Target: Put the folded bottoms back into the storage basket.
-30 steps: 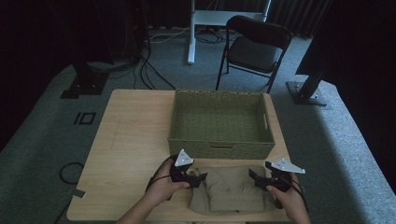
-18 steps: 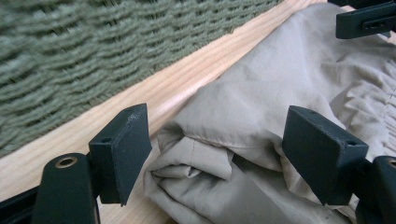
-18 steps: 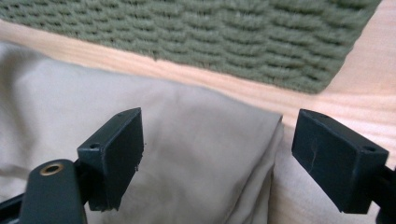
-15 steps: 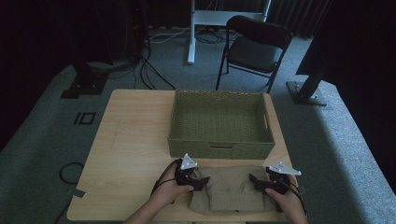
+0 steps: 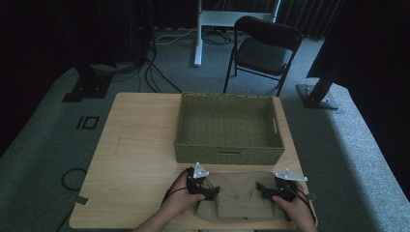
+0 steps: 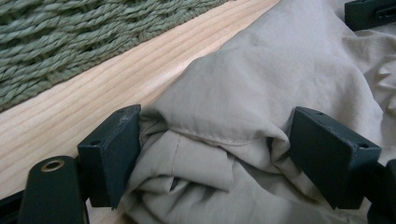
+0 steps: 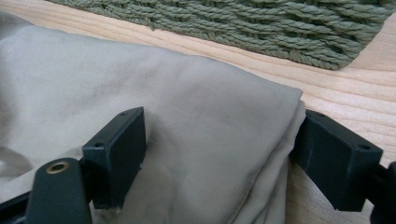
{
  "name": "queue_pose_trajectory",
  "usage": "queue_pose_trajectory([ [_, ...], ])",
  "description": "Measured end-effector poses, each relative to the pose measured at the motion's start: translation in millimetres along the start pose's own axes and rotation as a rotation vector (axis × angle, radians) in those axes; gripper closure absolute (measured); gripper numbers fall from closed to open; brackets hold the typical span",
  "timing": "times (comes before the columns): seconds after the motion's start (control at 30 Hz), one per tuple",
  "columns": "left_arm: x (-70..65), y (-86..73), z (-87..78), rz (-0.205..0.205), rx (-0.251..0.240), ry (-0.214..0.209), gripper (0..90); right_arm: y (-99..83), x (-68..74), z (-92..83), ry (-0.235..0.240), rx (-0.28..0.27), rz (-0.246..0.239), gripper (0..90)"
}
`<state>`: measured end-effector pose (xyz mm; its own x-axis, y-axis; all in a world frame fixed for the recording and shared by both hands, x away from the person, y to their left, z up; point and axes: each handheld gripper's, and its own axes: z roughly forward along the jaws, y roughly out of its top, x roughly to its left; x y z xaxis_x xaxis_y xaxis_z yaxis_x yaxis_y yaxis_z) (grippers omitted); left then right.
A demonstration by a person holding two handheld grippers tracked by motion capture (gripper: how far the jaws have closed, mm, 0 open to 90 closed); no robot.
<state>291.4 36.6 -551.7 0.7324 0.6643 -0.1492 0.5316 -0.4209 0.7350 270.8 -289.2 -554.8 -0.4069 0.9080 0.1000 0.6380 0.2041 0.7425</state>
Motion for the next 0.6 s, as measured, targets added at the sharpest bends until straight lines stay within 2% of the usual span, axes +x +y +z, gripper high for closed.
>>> queue_pose_trajectory([
  [0.3,-2.4,2.5,4.0,0.002,-0.004,-0.002,19.3,-0.9,1.7,0.6,-0.006,-0.005,-0.012,18.2],
  [0.37,-4.6,3.0,4.9,0.021,0.0,0.009,20.1,-0.8,2.5,0.8,-0.014,-0.001,-0.022,18.8],
  [0.4,-5.7,3.1,5.0,0.036,0.003,0.017,23.3,-0.8,3.3,0.9,-0.022,0.001,-0.027,19.7],
  [0.43,-7.4,3.1,5.0,0.076,0.007,0.037,29.0,-0.8,4.0,1.0,-0.025,0.0,-0.033,21.6],
  [0.47,-8.9,3.1,5.3,0.095,0.007,0.054,37.2,-0.6,5.2,0.5,-0.025,0.002,-0.031,24.3],
  [0.5,-9.5,3.2,5.4,0.104,0.006,0.053,41.3,-0.6,6.6,0.1,-0.027,0.001,-0.03,27.3],
  [0.53,-9.3,3.7,5.5,0.093,-0.003,0.025,48.0,-0.6,7.6,-0.4,-0.024,0.001,-0.032,32.7],
  [0.57,-9.2,4.0,6.3,0.07,-0.009,0.016,61.8,0.1,9.5,-1.8,-0.003,0.006,-0.039,43.5],
  [0.6,-9.1,4.6,6.6,0.068,-0.007,0.013,66.1,1.2,11.8,-2.6,0.024,0.011,-0.04,55.7],
])
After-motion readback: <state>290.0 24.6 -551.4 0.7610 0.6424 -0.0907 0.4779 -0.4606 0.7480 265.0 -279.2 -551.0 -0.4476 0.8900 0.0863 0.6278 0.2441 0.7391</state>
